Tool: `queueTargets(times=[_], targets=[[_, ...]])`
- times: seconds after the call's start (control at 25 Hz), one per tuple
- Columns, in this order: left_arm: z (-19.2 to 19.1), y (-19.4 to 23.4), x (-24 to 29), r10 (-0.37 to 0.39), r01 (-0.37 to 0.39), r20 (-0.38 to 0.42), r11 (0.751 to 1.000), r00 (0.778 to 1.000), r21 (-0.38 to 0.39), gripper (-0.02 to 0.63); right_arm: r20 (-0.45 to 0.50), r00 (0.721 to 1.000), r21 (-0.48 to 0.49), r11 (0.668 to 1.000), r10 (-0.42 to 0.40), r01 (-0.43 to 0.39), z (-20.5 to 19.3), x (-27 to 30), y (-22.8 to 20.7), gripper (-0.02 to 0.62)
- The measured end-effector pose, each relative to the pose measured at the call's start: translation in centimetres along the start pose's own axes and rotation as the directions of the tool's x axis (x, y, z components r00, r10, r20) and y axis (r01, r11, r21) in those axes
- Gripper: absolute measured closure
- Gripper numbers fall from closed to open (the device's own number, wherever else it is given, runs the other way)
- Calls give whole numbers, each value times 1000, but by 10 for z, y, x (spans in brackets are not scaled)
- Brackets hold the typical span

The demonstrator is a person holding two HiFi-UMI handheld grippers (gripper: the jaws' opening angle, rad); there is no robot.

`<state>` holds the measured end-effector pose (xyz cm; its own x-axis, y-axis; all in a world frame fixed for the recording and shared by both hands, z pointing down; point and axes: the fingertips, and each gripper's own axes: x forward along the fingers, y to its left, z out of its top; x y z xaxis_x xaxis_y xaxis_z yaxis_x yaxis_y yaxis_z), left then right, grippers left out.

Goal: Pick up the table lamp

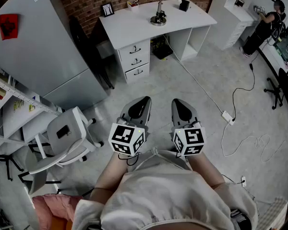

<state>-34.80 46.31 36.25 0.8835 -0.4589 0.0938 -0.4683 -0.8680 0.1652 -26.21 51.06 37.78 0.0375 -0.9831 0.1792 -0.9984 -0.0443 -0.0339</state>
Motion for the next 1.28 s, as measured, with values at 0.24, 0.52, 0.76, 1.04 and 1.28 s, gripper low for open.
queueTargets(times=[0.24, 0.52, 0.76, 1.04, 1.28], targets=[[1, -5, 3, -8, 8, -8, 1000, 1000, 1, 586, -9, 1000, -8, 1000, 4, -4, 1, -3, -1, 568], [-6, 3, 1, -3, 3, -21, 1000, 1000, -15, 586, 4, 1000, 37, 999, -7, 7, -2, 1, 0, 568], [-20, 10, 10, 2, -4, -47, 999, 999, -54, 586, -6, 999, 44, 998, -35, 35, -9, 6, -13, 566], [-32, 14, 55, 20, -27, -81, 996, 997, -89, 586, -54, 998, 89, 996, -24, 29, -21, 34, -58, 566], [-31, 28, 120, 82, -90, -92, 992, 992, -90, 586, -53, 998, 111, 993, 35, -29, -16, 80, -110, 566]])
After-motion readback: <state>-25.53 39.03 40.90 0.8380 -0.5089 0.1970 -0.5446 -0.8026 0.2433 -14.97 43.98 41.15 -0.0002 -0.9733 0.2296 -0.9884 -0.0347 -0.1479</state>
